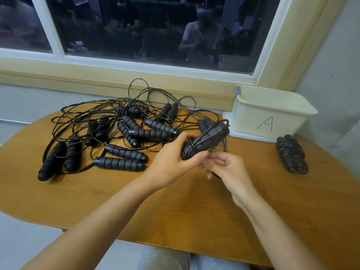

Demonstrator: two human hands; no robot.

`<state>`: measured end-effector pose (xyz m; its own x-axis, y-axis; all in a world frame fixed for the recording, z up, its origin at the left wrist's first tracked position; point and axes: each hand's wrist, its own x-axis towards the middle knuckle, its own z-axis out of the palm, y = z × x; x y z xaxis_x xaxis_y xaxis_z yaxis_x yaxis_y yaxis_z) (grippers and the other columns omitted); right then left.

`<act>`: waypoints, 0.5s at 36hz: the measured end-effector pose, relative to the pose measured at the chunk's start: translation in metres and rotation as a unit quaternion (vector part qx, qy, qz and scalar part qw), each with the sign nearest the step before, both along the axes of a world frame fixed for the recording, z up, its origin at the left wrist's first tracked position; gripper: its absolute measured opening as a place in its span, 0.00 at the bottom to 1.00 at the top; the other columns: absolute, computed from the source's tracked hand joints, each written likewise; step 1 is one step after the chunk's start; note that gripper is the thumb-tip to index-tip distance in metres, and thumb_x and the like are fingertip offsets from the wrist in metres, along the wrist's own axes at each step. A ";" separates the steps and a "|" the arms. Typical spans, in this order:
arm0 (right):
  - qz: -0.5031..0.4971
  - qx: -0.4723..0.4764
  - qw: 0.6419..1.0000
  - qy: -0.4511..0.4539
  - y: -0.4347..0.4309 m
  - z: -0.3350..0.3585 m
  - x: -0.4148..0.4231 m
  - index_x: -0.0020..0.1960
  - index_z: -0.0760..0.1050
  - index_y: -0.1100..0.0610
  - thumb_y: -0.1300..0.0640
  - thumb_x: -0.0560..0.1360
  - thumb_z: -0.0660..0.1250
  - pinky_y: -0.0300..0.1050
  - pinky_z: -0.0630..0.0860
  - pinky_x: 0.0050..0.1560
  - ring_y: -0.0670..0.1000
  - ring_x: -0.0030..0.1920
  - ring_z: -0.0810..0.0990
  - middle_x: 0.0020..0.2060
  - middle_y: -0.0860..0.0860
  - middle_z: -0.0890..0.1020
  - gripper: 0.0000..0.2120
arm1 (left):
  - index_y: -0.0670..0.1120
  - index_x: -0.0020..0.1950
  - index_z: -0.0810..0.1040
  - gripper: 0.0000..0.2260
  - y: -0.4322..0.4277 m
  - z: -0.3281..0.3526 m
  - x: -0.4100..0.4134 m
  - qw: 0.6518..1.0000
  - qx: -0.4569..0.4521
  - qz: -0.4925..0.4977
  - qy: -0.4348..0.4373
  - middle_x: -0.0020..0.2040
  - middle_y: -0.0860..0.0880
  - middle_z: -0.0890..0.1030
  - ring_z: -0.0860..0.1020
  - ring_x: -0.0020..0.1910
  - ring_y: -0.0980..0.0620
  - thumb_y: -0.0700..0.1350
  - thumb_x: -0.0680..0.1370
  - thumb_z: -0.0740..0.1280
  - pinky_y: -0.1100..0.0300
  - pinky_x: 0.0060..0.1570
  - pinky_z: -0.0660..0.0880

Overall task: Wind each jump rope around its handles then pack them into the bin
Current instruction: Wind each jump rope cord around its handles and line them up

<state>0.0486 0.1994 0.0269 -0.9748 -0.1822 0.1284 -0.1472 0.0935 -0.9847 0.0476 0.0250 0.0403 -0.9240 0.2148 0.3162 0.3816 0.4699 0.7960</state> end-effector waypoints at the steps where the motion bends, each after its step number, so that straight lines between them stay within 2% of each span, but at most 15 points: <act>1: 0.004 0.015 1.000 0.014 0.002 0.000 0.000 0.48 0.83 0.53 0.59 0.76 0.70 0.36 0.78 0.43 0.45 0.29 0.76 0.36 0.50 0.86 0.04 | 0.53 0.65 0.71 0.26 0.002 -0.001 -0.001 1.000 -0.004 0.014 0.015 0.45 0.57 0.82 0.80 0.44 0.60 0.64 0.72 0.67 0.58 0.44 0.78; 4: 0.031 0.101 0.992 0.065 0.012 -0.007 0.001 0.43 0.81 0.51 0.58 0.77 0.69 0.36 0.75 0.41 0.44 0.30 0.77 0.32 0.47 0.83 0.05 | 0.54 0.66 0.71 0.28 0.002 0.000 -0.002 0.997 -0.017 0.041 0.059 0.44 0.61 0.80 0.79 0.44 0.62 0.67 0.70 0.64 0.62 0.43 0.77; 7: 0.047 0.176 0.978 0.096 0.027 -0.017 0.004 0.38 0.77 0.51 0.58 0.80 0.65 0.32 0.73 0.47 0.41 0.37 0.79 0.31 0.45 0.80 0.12 | 0.54 0.66 0.72 0.29 -0.006 0.004 -0.007 0.995 -0.019 0.055 0.085 0.44 0.62 0.80 0.79 0.43 0.62 0.67 0.70 0.63 0.60 0.42 0.78; 9: 0.050 0.215 0.968 0.115 0.039 -0.023 0.005 0.38 0.77 0.49 0.56 0.80 0.64 0.31 0.70 0.50 0.41 0.43 0.79 0.34 0.42 0.79 0.11 | 0.54 0.66 0.72 0.29 -0.013 0.007 -0.010 0.993 -0.025 0.063 0.095 0.44 0.61 0.80 0.79 0.42 0.62 0.67 0.70 0.63 0.58 0.43 0.79; 13: 0.059 0.260 0.959 0.101 0.060 -0.027 0.001 0.42 0.79 0.41 0.39 0.76 0.62 0.37 0.68 0.57 0.44 0.52 0.76 0.43 0.38 0.77 0.10 | 0.55 0.67 0.71 0.28 -0.027 0.011 -0.015 0.991 -0.041 0.073 0.108 0.47 0.63 0.79 0.80 0.45 0.61 0.67 0.71 0.63 0.53 0.46 0.79; 16: 0.072 0.263 0.956 0.106 0.070 -0.024 -0.004 0.40 0.79 0.38 0.29 0.72 0.61 0.37 0.66 0.59 0.44 0.51 0.77 0.42 0.39 0.79 0.16 | 0.57 0.67 0.70 0.27 -0.033 0.011 -0.017 0.990 -0.041 0.076 0.113 0.48 0.64 0.79 0.79 0.47 0.62 0.66 0.71 0.63 0.53 0.47 0.79; 18: 0.096 0.245 0.961 0.087 0.074 -0.018 -0.008 0.38 0.79 0.39 0.31 0.72 0.62 0.34 0.68 0.55 0.43 0.46 0.79 0.37 0.41 0.80 0.15 | 0.56 0.67 0.70 0.27 -0.036 0.010 -0.016 0.990 -0.037 0.072 0.115 0.49 0.64 0.79 0.80 0.47 0.62 0.66 0.71 0.63 0.54 0.47 0.79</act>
